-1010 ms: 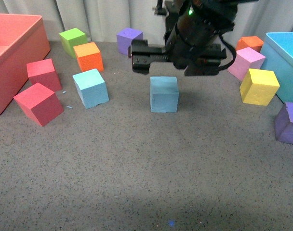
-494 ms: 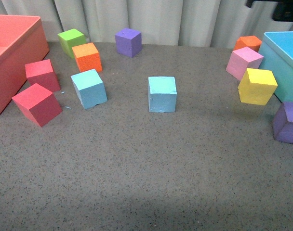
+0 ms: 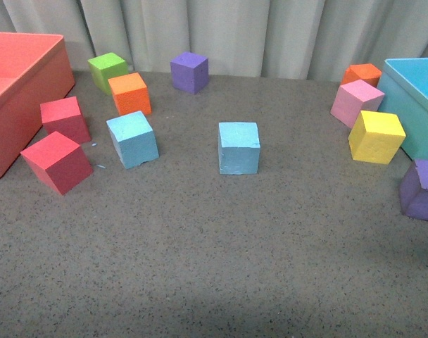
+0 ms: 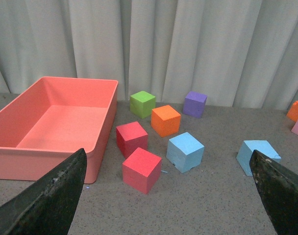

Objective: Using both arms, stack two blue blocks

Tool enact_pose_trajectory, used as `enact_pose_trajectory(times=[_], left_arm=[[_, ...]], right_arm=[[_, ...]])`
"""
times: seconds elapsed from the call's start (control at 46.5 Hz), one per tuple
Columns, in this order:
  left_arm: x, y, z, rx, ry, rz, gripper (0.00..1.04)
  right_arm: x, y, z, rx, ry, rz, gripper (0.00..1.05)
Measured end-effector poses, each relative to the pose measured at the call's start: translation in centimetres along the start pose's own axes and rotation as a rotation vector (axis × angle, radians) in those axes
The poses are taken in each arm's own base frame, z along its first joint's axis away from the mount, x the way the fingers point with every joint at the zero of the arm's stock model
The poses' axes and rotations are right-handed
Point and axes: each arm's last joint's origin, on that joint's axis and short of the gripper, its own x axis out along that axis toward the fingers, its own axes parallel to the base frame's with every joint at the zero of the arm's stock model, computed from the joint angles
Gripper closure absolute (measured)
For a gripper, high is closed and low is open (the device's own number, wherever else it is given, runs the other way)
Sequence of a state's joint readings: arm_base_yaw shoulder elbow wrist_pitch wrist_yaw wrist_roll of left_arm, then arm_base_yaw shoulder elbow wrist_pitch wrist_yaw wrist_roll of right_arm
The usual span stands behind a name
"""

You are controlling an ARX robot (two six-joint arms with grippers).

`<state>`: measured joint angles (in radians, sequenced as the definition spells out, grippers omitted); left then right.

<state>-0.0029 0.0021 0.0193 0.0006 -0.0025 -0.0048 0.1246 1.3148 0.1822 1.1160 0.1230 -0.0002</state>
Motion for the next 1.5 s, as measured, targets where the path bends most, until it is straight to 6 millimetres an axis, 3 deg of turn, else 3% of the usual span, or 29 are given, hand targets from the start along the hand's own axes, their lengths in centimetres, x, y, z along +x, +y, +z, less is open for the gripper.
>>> enact_pose_trajectory(times=[0.365,0.623,1.504], left_arm=[[0.0,0.0,0.0,0.0,0.0,0.0,0.07],[0.0,0.0,0.0,0.0,0.0,0.0,0.07],[0.0,0.0,0.0,0.0,0.0,0.0,0.07]], right_arm=[[-4.4,-2.2,0.0,0.002,0.0,-0.004,1.04],[-6.3,-2.2,0.1,0.002,-0.003,-0.001,1.04],[-9.5,-2.2,0.5,0.002,-0.023,-0.001,1.04]])
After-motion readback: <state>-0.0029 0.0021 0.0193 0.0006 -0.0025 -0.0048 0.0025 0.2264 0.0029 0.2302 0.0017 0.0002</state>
